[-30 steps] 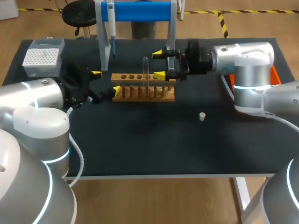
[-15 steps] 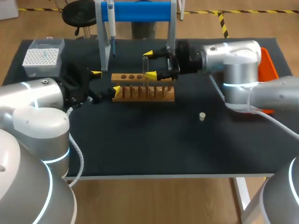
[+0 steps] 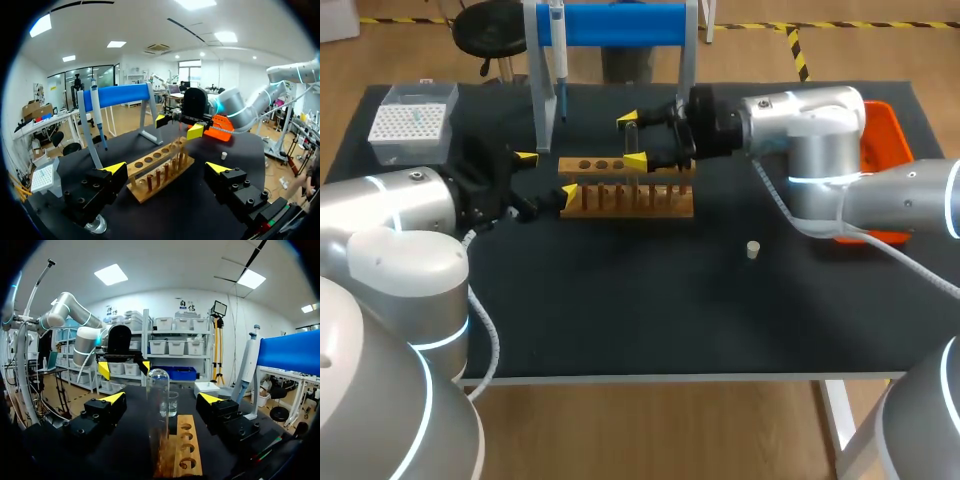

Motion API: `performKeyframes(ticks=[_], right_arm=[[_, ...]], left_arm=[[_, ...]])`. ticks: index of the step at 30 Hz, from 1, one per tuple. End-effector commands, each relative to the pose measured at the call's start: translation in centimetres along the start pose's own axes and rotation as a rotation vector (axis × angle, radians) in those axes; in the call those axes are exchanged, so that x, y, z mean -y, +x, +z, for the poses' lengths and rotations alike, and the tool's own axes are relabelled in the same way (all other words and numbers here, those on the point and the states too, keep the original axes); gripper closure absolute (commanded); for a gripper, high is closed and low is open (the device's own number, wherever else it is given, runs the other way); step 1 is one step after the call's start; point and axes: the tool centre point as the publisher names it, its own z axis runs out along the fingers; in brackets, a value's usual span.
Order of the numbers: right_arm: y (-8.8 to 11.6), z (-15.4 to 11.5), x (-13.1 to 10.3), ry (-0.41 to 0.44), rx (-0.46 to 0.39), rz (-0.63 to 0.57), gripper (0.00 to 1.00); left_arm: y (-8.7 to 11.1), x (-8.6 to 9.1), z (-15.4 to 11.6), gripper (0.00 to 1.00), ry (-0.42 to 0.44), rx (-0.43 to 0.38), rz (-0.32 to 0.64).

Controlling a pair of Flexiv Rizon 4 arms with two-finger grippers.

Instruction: Invert the test tube, pick up the pipette, mount the tip to pipette, aspirate from beaker and dispense into the tube, eject the tip, return the pipette, and cap with the stopper.

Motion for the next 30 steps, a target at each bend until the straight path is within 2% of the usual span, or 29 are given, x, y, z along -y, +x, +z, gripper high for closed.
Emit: performKeyframes(ticks=[1,5,8,21,23,25,27,28,30], right_arm=[[-0.39,0.18,0.28,-0.004,-0.006,0.002,0.18],[-0.4,0.29,0.34,-0.005,-0.001,0.003,0.42],[-0.36,0.3,0.35,-0.005,0.0,0.003,0.49],[-0.28,0.32,0.42,-0.01,0.006,0.006,0.52],[-0.28,0.3,0.4,-0.01,0.006,0.006,0.56],[-0.27,0.24,0.32,-0.011,0.006,0.005,0.7],[-0.27,0.19,0.21,-0.012,0.007,0.006,0.95],[-0.27,0.18,0.19,-0.013,0.007,0.006,1.0],[-0.27,0.16,0.15,-0.014,0.007,0.007,1.0]], left_arm=[[0.03,-0.04,0.05,0.0,0.001,0.001,-0.001],[0.03,-0.04,0.05,0.0,0.001,0.001,-0.001],[0.03,-0.04,0.05,0.0,0.001,0.001,-0.001],[0.03,-0.04,0.05,0.0,0.001,0.001,-0.001],[0.03,-0.04,0.05,0.0,0.001,0.001,-0.001],[0.03,-0.04,0.05,0.0,0.001,0.001,-0.001],[0.03,-0.04,0.05,0.0,0.001,0.001,-0.001],[0.03,-0.04,0.05,0.0,0.001,0.001,-0.001],[0.03,-0.04,0.05,0.0,0.001,0.001,-0.001]])
